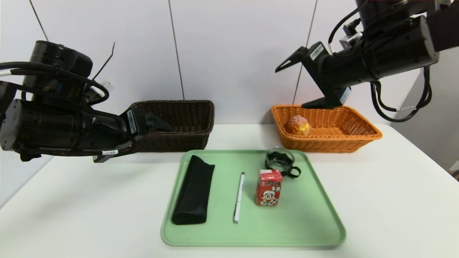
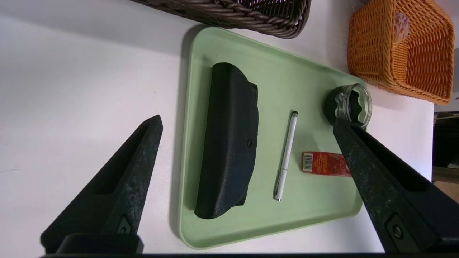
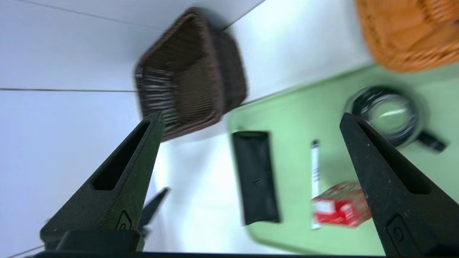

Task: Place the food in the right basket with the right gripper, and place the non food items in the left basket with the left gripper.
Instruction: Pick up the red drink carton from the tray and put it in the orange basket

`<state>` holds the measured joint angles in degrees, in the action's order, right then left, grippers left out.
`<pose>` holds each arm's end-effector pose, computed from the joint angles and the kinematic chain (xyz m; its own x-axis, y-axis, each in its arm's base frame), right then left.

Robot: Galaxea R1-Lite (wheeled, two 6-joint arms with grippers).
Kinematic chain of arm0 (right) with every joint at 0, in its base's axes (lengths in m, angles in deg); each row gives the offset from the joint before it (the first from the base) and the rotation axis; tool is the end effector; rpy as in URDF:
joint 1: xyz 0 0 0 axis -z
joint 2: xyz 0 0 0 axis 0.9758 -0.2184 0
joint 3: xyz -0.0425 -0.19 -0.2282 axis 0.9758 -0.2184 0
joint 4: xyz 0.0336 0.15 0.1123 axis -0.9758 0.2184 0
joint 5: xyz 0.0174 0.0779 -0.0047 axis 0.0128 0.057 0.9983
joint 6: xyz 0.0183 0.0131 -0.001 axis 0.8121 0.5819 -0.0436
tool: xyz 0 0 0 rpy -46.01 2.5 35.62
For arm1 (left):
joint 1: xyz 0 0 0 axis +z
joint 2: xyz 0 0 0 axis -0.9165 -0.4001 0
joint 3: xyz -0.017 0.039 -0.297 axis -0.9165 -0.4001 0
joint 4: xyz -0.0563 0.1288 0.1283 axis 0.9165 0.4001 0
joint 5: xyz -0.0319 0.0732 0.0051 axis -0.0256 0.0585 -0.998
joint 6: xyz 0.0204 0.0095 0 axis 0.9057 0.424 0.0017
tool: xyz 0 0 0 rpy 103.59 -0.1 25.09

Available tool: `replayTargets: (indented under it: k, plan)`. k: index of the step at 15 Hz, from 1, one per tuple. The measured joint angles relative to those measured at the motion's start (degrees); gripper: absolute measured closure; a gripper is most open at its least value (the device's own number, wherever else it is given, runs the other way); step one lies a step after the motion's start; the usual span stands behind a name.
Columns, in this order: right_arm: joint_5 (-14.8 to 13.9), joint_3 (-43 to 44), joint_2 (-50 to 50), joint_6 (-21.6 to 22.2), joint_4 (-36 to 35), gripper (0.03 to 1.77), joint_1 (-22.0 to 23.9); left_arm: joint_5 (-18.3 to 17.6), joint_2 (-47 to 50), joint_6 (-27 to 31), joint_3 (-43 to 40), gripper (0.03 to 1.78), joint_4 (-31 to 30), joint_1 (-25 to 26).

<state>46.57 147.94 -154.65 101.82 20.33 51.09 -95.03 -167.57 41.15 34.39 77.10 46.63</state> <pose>0.2971 0.1489 0.3313 0.7331 0.4567 -0.5041 0.1165 0.6458 0.7545 0.2366 -0.0878 0.2568 0.7369 -0.3861 -0.5548 0.0007 0.8213 -0.5706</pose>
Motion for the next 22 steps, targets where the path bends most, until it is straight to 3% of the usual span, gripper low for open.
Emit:
replayTargets:
  k: [2,9,11,14,16,20,22]
  plan:
    - [-2.4,-0.8,1.5,3.4,0.0,0.11,-0.8,0.0,0.9,-0.1,-0.8,0.12,0.0,-0.5]
    - [-19.8,-9.9,3.9,2.4,5.4,0.11,-3.8,0.0,4.1,-0.3,-2.8,0.12,0.1,-3.2]
    - [-21.6,-11.3,4.8,1.4,5.4,0.11,-4.2,0.0,5.1,-0.3,-3.3,0.12,0.1,-3.4]
    - [-21.3,-10.8,5.4,2.9,5.4,0.11,-4.0,0.0,6.9,-0.2,-4.2,0.12,0.3,-3.5]
    - [-19.3,-11.0,6.4,5.9,5.5,0.11,-4.0,0.0,7.8,-0.2,-4.9,0.12,0.3,-3.5]
    - [-6.0,-16.9,11.9,6.4,5.7,0.1,-7.1,0.0,9.4,-0.3,-6.5,0.12,0.2,-4.2]
    - [-4.1,-21.9,14.3,6.4,5.5,0.11,-9.3,0.0,10.0,-0.3,-7.7,0.12,0.1,-4.5]
